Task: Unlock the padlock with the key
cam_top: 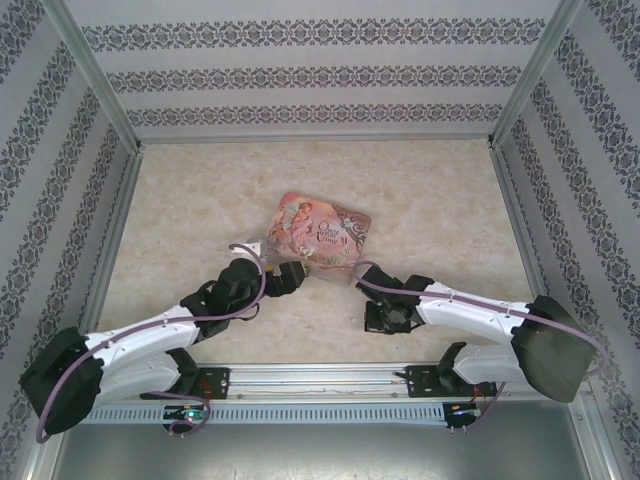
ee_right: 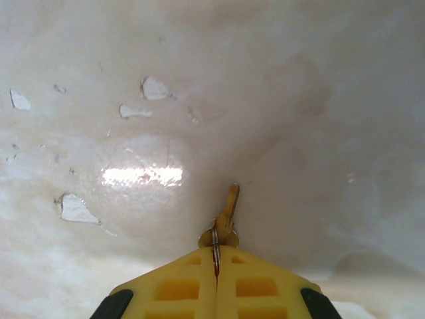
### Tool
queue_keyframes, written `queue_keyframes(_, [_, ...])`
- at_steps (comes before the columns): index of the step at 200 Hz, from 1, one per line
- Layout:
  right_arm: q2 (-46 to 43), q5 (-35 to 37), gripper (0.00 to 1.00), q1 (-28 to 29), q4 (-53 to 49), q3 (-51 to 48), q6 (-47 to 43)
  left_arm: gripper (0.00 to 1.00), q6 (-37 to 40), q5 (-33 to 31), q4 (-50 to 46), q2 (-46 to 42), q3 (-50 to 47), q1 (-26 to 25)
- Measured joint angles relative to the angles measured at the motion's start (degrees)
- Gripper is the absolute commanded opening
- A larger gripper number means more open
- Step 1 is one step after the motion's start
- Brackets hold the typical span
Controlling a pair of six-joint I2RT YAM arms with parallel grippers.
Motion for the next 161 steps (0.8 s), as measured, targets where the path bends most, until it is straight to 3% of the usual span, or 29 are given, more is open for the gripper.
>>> queue_keyframes(43, [-9.4, 6.9, 0.0, 0.0, -1.1, 0.4, -8.0, 0.99, 0.5, -2.8, -5.4, -6.6, 1.5, 0.0])
queue_keyframes(103, [-21.8, 14.1, 0.0, -0.1, 3.7, 4.0, -26.8, 0.99, 0.3, -2.7, -10.6, -12.4, 4.5, 0.7])
queue_keyframes(124, [-22.1, 14.2, 0.0, -0.1, 7.6, 4.6, -34.1, 1.0, -0.6, 0.6, -11.1, -12.6, 5.7, 2.6])
queue_keyframes(161, [-21.0, 11.3, 0.0, -0.1, 14.7, 5.4, -47.4, 0.9, -4.9, 10.8, -11.4, -12.5, 8.3, 8.2])
